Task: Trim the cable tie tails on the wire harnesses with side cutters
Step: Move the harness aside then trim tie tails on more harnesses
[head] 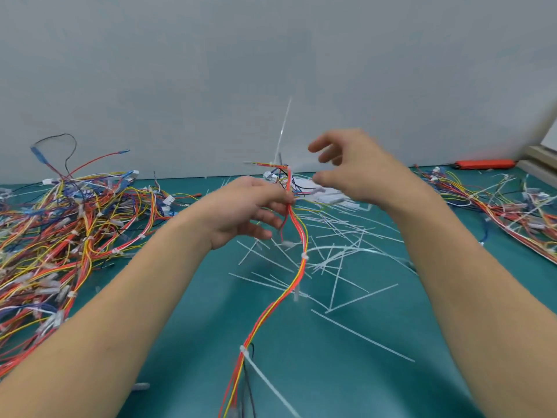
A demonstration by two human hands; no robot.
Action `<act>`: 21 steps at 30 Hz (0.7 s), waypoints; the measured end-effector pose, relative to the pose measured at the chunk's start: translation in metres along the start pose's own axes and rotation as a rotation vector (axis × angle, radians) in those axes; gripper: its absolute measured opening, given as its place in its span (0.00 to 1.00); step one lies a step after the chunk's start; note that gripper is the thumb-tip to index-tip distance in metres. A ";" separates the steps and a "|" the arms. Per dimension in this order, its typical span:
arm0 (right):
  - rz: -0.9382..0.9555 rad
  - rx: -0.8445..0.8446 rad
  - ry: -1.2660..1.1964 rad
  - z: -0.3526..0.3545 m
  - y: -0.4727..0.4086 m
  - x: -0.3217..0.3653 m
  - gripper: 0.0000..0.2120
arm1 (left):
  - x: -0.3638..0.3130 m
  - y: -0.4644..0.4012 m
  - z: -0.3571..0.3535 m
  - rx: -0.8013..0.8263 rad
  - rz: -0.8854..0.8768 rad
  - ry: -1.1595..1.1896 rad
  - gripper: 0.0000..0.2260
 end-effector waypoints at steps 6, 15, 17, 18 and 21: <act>0.038 0.025 0.113 0.026 0.006 0.014 0.03 | -0.003 -0.002 0.010 -0.075 -0.024 0.217 0.07; 0.062 0.074 -0.230 -0.002 0.007 0.024 0.08 | -0.010 0.002 0.014 -0.109 -0.083 0.063 0.11; 0.061 0.056 -0.231 -0.005 0.005 0.024 0.07 | -0.012 0.004 0.016 -0.142 -0.089 0.040 0.13; 0.059 0.051 -0.266 -0.006 0.004 0.024 0.07 | -0.013 0.005 0.017 -0.154 -0.095 0.046 0.13; 0.047 0.056 -0.381 -0.010 0.003 0.026 0.05 | -0.016 0.008 0.018 -0.180 -0.118 0.114 0.13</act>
Point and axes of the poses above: each hand's wrist, its own y-axis away from the middle knuckle, its own z-axis out of the back of the hand, x = y × z, the point moved 7 cm from there along -y, towards the middle knuckle, and after that the axes turned 7 degrees about -y, right-handed, at the moved point
